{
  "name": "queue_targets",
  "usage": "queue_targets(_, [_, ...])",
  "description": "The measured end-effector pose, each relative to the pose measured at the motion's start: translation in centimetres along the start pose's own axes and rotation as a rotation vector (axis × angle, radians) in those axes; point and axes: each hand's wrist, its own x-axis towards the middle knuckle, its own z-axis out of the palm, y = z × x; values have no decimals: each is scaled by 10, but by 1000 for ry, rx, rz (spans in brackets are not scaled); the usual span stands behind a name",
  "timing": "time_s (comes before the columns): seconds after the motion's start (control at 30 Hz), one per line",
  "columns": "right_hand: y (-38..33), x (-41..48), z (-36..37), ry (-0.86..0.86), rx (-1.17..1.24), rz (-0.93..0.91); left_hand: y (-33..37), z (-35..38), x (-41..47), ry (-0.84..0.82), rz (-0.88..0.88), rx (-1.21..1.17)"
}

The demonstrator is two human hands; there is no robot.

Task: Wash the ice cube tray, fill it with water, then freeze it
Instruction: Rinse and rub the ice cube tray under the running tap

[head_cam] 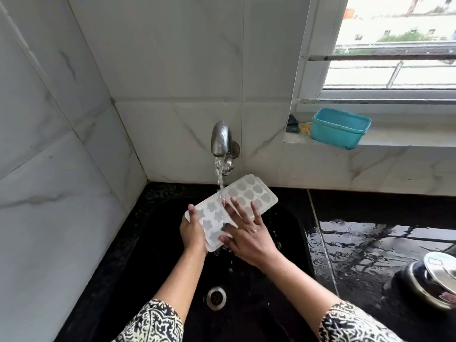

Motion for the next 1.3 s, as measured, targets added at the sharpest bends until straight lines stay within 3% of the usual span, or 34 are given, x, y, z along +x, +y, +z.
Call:
queue_targets(0.1, [-9,-9,7,-12,68,41,5,-1,6,0,26,-8])
queue_targets(0.23, [-1,-8,-9,-278,379,145,7,-5,-1,-26,46,32])
queue_targets(0.37, [16,-13,-11,-170,44,-58,3,-6,-5,-75,25,56])
queue_targets(0.43, [12,-19,-8,-91,-27,-64,2,-5,-2,-91,28,58])
queue_targets(0.5, [3,-21,-8,-70,31,4,-2,-3,-2,-90,23,53])
queue_targets(0.63, [-10,-21,-20,-213,433,301,-13,0,-6,-92,-43,51])
queue_targets(0.7, [-9,-19,-25,-180,504,360,-17,3,-7,-102,-115,30])
queue_targets(0.9, [-17,6,-9,-173,344,250,-20,15,-17,-172,-251,45])
queue_targets(1.03, [-28,22,-2,-128,206,276,-20,16,-17,-186,-287,-37])
queue_targets(1.17, [-20,24,-4,-174,302,258,-18,13,-17,-152,-184,44])
queue_targets(1.3, [-17,22,3,-4,108,189,-27,11,-16,-184,-157,37])
